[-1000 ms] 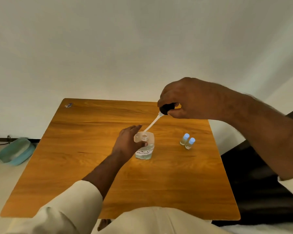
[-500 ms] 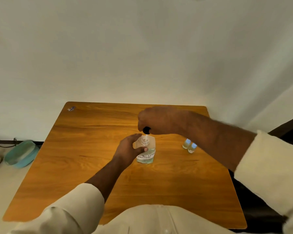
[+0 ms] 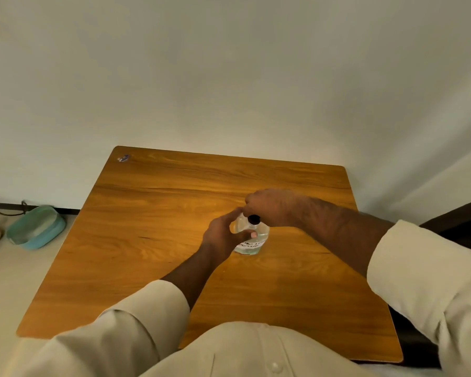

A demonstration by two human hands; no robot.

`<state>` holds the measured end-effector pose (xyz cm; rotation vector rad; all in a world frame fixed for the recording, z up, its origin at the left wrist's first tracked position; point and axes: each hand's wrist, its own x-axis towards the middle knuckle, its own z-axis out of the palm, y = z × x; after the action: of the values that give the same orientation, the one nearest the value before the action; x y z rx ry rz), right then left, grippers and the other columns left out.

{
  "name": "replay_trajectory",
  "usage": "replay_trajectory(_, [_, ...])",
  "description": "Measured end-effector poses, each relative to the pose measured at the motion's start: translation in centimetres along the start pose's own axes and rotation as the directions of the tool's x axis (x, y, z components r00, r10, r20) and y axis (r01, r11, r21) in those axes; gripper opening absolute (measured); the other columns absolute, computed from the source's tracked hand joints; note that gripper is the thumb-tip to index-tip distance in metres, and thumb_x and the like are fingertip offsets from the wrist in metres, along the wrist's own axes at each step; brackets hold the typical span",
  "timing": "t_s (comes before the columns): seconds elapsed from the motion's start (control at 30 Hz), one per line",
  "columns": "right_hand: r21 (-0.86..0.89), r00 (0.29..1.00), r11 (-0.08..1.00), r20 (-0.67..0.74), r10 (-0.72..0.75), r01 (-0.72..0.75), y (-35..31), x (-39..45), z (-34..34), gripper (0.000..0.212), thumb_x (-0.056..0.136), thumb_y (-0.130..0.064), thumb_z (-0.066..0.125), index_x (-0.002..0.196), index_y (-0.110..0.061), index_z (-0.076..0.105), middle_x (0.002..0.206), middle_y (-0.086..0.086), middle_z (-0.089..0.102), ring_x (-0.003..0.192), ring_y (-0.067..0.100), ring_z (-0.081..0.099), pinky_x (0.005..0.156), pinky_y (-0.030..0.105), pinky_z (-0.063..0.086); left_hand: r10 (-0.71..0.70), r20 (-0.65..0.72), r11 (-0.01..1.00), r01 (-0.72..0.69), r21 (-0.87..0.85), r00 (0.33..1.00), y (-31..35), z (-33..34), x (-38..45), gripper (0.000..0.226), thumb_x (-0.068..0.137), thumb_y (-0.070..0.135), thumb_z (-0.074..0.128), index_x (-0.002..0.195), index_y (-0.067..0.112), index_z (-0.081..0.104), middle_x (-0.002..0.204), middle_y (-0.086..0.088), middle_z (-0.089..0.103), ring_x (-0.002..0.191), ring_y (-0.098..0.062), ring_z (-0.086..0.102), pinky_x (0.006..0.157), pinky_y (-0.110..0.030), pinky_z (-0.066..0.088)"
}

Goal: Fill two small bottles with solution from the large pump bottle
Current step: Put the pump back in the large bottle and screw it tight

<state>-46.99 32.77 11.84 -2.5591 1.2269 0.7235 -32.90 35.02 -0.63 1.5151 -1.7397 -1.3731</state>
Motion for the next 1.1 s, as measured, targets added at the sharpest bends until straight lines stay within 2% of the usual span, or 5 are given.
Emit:
replay_trajectory(0.3, [0.302, 0.918, 0.872, 0.040, 0.393, -0.386, -0.4, 0.1, 0.5, 0.064, 0.088, -0.065, 0.039, 0.129, -0.017, 0.048, 0.123, 0.008, 0.061, 0.101, 0.024, 0.059, 0.080, 0.038, 0.052, 0.013, 0.000, 1.000, -0.013, -0.008, 1.000, -0.7, 0.2, 0.1, 0.087, 0.054, 0.072, 0.068, 0.133, 0.040, 0.051, 0.131, 0.007, 0.064, 0.125, -0.016, 0.056, 0.099, -0.047, 0.049])
replay_trajectory(0.47, [0.913, 0.814, 0.380, -0.104, 0.571, -0.149, 2.7, -3.2, 1.5, 0.042, 0.098, -0.032, 0.045, 0.139, -0.026, 0.041, 0.112, 0.000, 0.062, 0.082, 0.016, 0.063, 0.066, 0.034, 0.053, -0.002, 0.019, 1.000, 0.002, -0.008, 1.000, -0.8, 0.1, 0.6, 0.087, 0.060, 0.061, 0.075, 0.139, 0.037, 0.047, 0.141, 0.003, 0.056, 0.133, -0.019, 0.048, 0.105, -0.045, 0.045])
replay_trajectory(0.63, [0.906, 0.936, 0.410, -0.052, 0.348, -0.102, 1.7, -2.1, 5.8, 0.047, 0.081, 0.000, 0.068, 0.122, -0.022, 0.062, 0.120, -0.013, 0.059, 0.090, 0.011, 0.064, 0.074, 0.023, 0.053, -0.010, 0.024, 1.000, 0.010, -0.005, 1.000, -1.2, 0.2, 0.7, 0.088, 0.058, 0.067, 0.073, 0.138, 0.039, 0.048, 0.137, 0.003, 0.060, 0.129, -0.019, 0.052, 0.103, -0.046, 0.047])
replay_trajectory(0.87, [0.715, 0.789, 0.650, -0.233, 0.568, -0.257, 1.2, -0.1, 8.3, 0.049, 0.063, -0.057, 0.075, 0.100, -0.026, 0.068, 0.089, -0.008, 0.066, 0.079, 0.011, 0.059, 0.066, 0.035, 0.054, 0.004, 0.046, 0.999, -0.006, 0.042, 0.999, -1.7, 0.4, 1.2, 0.085, 0.058, 0.078, 0.064, 0.135, 0.046, 0.045, 0.127, 0.010, 0.065, 0.121, -0.014, 0.058, 0.096, -0.047, 0.051])
replay_trajectory(1.1, [0.816, 0.832, 0.578, -0.302, 0.466, -0.027, 1.4, 0.5, 7.6, 0.026, 0.072, -0.040, 0.077, 0.089, -0.025, 0.065, 0.087, -0.010, 0.063, 0.079, 0.011, 0.057, 0.063, 0.027, 0.047, 0.012, 0.018, 0.996, -0.014, 0.084, 1.000, -1.9, 0.4, 1.2, 0.087, 0.056, 0.077, 0.064, 0.135, 0.047, 0.041, 0.135, 0.008, 0.061, 0.129, -0.017, 0.053, 0.103, -0.050, 0.044])
